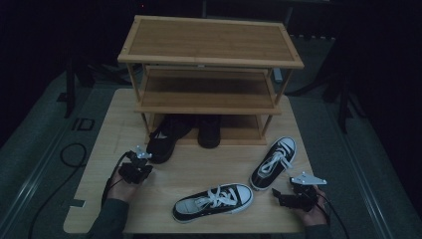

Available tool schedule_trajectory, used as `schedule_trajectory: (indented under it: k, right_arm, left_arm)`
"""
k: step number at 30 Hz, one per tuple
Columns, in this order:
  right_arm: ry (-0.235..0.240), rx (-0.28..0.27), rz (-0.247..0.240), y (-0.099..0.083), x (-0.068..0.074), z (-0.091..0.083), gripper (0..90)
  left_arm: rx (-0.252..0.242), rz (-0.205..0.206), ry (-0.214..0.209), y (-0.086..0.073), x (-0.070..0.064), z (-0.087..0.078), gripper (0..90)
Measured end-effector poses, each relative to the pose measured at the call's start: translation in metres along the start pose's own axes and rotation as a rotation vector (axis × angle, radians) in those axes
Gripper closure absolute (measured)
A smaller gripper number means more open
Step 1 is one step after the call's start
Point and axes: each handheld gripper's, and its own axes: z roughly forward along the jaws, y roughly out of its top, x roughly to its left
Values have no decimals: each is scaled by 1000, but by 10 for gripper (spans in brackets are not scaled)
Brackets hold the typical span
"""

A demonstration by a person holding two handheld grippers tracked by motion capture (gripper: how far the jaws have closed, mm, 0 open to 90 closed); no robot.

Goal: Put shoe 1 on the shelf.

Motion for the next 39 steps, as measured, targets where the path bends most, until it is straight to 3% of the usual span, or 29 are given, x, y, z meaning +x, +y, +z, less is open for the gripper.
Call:
schedule_trajectory:
  k: [9,16,20,33,39]
  right_arm:
    - [0,1,0,0,0,0,148]
    - [0,0,1,0,0,0,149]
    - [0,0,0,0,0,0,148]
    - [0,0,0,0,0,0,149]
    - [0,0,1,0,0,0,148]
  left_arm:
    - [-15,-45,16,9,10,10,900]
    - [-16,-84,18,18,10,17,900]
    - [-16,-84,21,21,8,19,900]
    - [-24,-34,-21,49,-14,32,900]
    - [-2,18,-32,66,-27,42,900]
